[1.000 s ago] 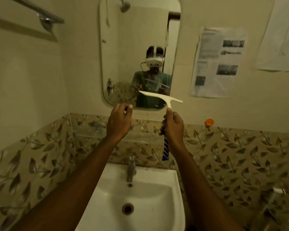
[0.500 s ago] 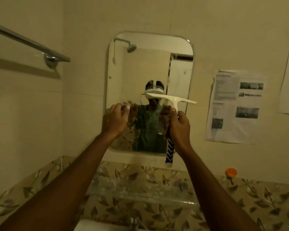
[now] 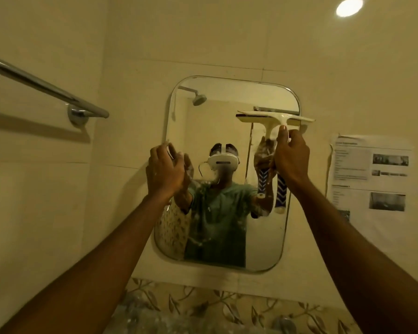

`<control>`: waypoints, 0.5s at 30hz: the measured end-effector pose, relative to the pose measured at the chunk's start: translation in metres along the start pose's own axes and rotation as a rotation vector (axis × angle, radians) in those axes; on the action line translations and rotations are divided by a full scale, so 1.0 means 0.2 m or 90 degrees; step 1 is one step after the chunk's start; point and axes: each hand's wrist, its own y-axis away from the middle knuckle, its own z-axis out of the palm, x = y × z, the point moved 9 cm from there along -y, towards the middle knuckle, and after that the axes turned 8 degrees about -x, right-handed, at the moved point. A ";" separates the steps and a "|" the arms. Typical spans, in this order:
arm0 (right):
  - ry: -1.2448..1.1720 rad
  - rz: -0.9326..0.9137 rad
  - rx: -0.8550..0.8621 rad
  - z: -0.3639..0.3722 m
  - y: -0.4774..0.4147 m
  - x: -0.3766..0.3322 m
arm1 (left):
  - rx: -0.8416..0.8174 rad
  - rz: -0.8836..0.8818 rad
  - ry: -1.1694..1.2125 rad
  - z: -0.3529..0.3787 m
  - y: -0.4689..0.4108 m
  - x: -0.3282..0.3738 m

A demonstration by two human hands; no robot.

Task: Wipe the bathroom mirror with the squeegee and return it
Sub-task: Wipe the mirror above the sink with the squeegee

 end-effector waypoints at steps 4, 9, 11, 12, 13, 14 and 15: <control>0.045 -0.014 0.017 0.01 -0.08 -0.04 | 0.021 -0.070 0.067 -0.02 -0.08 -0.04; 0.093 -0.023 0.028 0.01 -0.20 -0.11 | -0.011 -0.148 0.176 -0.02 -0.20 -0.13; 0.128 -0.029 0.038 0.01 -0.24 -0.14 | -0.024 -0.157 0.207 -0.02 -0.22 -0.15; 0.151 -0.035 0.043 0.01 -0.25 -0.15 | -0.029 -0.156 0.206 -0.03 -0.22 -0.15; 0.171 -0.038 0.047 0.01 -0.26 -0.16 | -0.033 -0.153 0.199 -0.04 -0.23 -0.15; 0.189 -0.037 0.049 0.01 -0.27 -0.17 | -0.038 -0.148 0.191 -0.05 -0.24 -0.15; 0.203 -0.033 0.050 0.02 -0.27 -0.16 | -0.046 -0.141 0.188 -0.06 -0.25 -0.16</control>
